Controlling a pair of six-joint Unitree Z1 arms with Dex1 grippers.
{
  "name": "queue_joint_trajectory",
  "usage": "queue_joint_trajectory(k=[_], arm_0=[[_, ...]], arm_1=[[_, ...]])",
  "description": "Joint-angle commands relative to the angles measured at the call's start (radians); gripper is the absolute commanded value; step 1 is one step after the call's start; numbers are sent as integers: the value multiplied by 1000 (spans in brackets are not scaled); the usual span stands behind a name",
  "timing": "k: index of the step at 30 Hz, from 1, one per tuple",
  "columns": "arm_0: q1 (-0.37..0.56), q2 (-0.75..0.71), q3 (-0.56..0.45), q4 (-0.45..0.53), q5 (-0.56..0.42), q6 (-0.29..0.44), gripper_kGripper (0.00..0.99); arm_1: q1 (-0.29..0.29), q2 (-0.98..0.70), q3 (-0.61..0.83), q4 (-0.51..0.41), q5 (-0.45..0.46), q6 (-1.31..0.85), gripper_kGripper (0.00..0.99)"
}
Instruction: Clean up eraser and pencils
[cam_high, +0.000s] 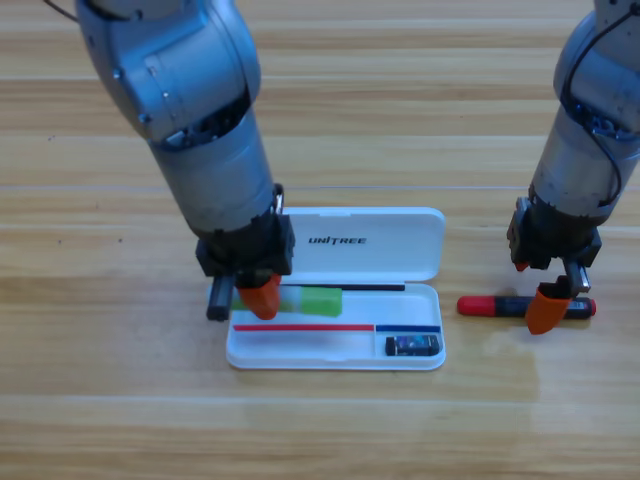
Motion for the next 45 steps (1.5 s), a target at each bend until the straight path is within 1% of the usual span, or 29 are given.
queue_joint_trajectory(k=[1,5,7,10,11,13,14,16,21,24,31,45], arm_0=[[-23,57,-1,-24,7,-8,0],[-26,64,-1,-30,7,-12,0],[-26,65,1,-32,5,-13,0],[-26,67,2,-38,4,-13,0],[-27,67,2,-38,4,-15,0],[-29,67,2,-39,2,-15,0],[-29,68,2,-41,2,-16,0],[-30,68,2,-39,1,-16,0],[-32,65,4,-39,1,-19,0],[-36,65,5,-39,1,-24,0],[-44,62,5,-39,1,-30,0],[-44,85,7,-48,1,-44,0]], arm_1=[[-16,105,13,-13,13,-9,813],[-13,124,7,-13,10,-11,808],[-13,134,3,-15,9,-16,738],[-13,144,3,-13,5,-17,716],[-13,144,3,-13,4,-20,586],[-13,146,8,-13,5,-34,281],[-13,146,11,-13,7,-40,163],[-13,143,13,-13,7,-51,0],[-13,120,19,-5,1,-62,0],[-12,80,25,7,7,-60,0],[-12,-1,26,39,-10,-57,0],[-12,-18,49,42,-19,-57,0]])
